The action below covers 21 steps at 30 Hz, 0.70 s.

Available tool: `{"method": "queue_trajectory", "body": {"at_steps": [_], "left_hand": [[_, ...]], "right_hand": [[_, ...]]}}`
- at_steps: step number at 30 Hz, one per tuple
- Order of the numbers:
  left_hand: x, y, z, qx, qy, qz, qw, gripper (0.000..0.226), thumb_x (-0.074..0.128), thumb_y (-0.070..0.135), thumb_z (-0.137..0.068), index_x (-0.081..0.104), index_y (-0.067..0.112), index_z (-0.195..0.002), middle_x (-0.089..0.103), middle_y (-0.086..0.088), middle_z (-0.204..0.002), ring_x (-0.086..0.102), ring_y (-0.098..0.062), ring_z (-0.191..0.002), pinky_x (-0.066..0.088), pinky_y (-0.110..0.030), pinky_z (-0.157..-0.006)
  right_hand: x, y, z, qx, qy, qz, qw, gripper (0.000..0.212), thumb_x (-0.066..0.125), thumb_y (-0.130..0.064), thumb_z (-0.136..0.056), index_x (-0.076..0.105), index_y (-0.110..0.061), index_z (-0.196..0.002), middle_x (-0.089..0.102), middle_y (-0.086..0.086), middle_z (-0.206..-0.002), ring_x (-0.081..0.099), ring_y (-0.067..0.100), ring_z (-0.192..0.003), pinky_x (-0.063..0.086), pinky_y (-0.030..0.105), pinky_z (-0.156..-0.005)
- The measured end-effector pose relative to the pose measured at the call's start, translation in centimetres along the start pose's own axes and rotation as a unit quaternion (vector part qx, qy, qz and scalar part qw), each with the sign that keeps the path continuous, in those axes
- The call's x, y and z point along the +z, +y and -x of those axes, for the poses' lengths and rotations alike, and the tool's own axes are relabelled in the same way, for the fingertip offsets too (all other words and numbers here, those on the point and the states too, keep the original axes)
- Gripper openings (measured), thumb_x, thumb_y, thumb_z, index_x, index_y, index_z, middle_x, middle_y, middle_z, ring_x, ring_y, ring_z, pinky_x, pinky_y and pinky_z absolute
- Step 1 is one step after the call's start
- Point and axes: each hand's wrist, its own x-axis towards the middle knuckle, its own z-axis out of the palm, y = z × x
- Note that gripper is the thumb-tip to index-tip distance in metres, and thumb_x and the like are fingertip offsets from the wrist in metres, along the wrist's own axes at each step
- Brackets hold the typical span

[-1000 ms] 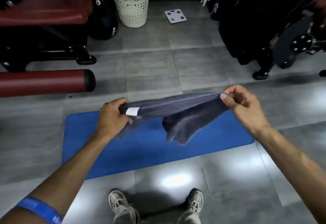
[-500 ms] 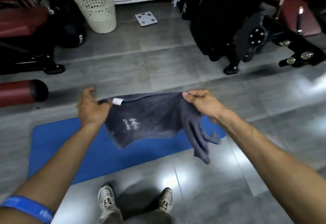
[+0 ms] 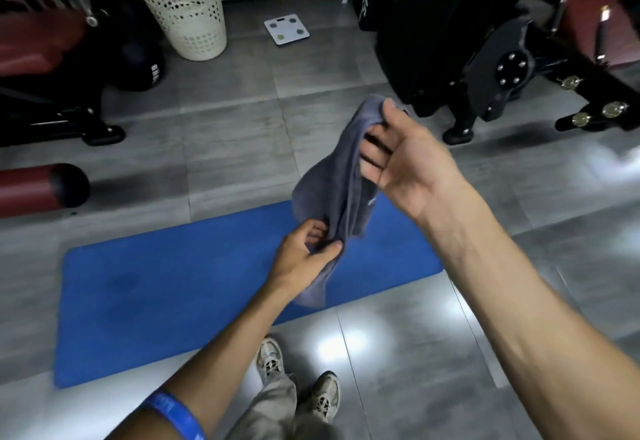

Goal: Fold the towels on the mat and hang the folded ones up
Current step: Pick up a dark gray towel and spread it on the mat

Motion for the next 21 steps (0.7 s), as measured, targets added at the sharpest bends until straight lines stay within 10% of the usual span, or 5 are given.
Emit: {"method": "queue_trajectory", "body": {"at_steps": [3, 6, 9, 15, 21], "left_hand": [[-1.3, -1.1, -1.8, -0.042, -0.093, -0.027, 0.994, 0.036, 0.080, 0.034, -0.075, 0.061, 0.026, -0.104, 0.067, 0.013, -0.095, 0.064, -0.004, -0.090, 0.050, -0.017, -0.079], [-2.8, -2.9, -3.7, 0.009, 0.018, -0.113, 0.993, 0.012, 0.067, 0.027, -0.088, 0.060, 0.017, -0.089, 0.062, 0.007, -0.071, 0.057, -0.016, -0.067, 0.043, -0.028, -0.063], [-4.0, -3.5, -4.9, -0.004, 0.044, -0.084, 0.996, 0.024, 0.050, 0.027, -0.099, 0.059, 0.017, -0.118, 0.063, 0.001, -0.094, 0.057, -0.017, -0.082, 0.043, -0.027, -0.073], [-8.1, -4.2, -6.1, 0.036, 0.032, -0.128, 0.991, 0.022, 0.066, 0.031, -0.090, 0.050, 0.020, -0.080, 0.053, 0.007, -0.064, 0.047, -0.012, -0.058, 0.039, -0.028, -0.055], [-9.6, -3.6, -6.6, -0.040, 0.086, -0.373, 0.923, 0.034, 0.061, 0.005, -0.073, 0.062, 0.032, -0.092, 0.070, -0.004, -0.094, 0.067, -0.032, -0.085, 0.054, -0.039, -0.075]], "right_hand": [[0.0, -1.3, -0.5, -0.008, 0.025, -0.063, 0.998, 0.026, 0.049, -0.034, -0.100, 0.059, -0.011, -0.099, 0.069, -0.002, -0.073, 0.069, 0.015, -0.073, 0.061, 0.031, -0.068], [0.1, -2.1, -0.7, -0.032, 0.033, -0.105, 0.993, 0.031, 0.045, -0.033, -0.102, 0.061, -0.008, -0.094, 0.071, 0.000, -0.073, 0.070, 0.016, -0.077, 0.057, 0.035, -0.083], [-0.2, -2.5, -1.5, -0.058, 0.062, -0.115, 0.990, 0.029, 0.047, -0.032, -0.101, 0.063, -0.007, -0.097, 0.072, 0.003, -0.078, 0.071, 0.020, -0.082, 0.058, 0.037, -0.085], [-6.5, -3.3, -6.3, -0.186, 0.256, 0.074, 0.946, 0.021, 0.060, -0.023, -0.096, 0.063, -0.017, -0.076, 0.062, -0.005, -0.059, 0.060, 0.006, -0.054, 0.052, 0.020, -0.060], [-15.9, -3.8, -11.1, -0.161, 0.302, 0.156, 0.927, 0.032, 0.061, -0.024, -0.095, 0.054, -0.020, -0.064, 0.051, -0.004, -0.054, 0.048, 0.007, -0.045, 0.042, 0.021, -0.043]]}}
